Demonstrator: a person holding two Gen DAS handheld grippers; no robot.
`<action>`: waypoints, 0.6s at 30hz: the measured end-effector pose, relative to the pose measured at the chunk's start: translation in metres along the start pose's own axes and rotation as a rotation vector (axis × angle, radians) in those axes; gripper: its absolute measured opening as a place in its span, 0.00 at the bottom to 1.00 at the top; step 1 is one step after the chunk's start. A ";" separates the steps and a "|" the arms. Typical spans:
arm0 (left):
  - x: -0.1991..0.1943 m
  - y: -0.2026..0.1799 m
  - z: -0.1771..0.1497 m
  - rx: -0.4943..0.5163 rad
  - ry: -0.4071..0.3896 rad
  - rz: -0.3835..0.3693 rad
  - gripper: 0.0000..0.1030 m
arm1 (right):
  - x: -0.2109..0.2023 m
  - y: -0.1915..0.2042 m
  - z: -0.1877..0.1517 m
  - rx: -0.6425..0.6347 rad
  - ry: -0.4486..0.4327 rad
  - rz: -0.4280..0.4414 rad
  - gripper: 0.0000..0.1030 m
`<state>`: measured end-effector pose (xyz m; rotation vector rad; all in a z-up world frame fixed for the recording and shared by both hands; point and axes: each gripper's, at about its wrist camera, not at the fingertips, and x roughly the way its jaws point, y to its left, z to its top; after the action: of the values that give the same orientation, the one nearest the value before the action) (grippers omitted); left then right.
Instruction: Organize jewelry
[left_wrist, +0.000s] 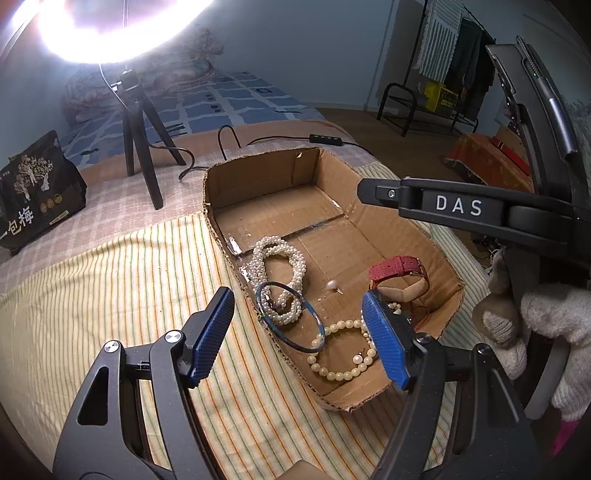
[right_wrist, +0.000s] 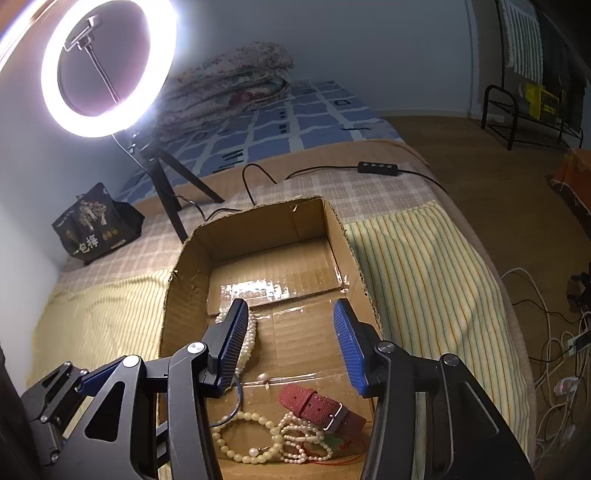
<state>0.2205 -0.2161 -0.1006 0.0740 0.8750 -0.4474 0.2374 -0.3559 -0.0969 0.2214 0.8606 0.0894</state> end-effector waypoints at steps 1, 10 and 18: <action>-0.002 0.000 0.000 0.001 -0.003 0.001 0.72 | -0.002 0.000 0.000 -0.003 -0.003 0.000 0.46; -0.045 0.005 -0.003 -0.002 -0.060 0.006 0.72 | -0.034 0.014 -0.001 -0.039 -0.048 -0.004 0.46; -0.099 0.014 -0.010 -0.024 -0.126 0.030 0.72 | -0.077 0.033 -0.005 -0.045 -0.123 -0.034 0.61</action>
<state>0.1645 -0.1665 -0.0341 0.0367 0.7548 -0.4093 0.1834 -0.3355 -0.0352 0.1683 0.7392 0.0622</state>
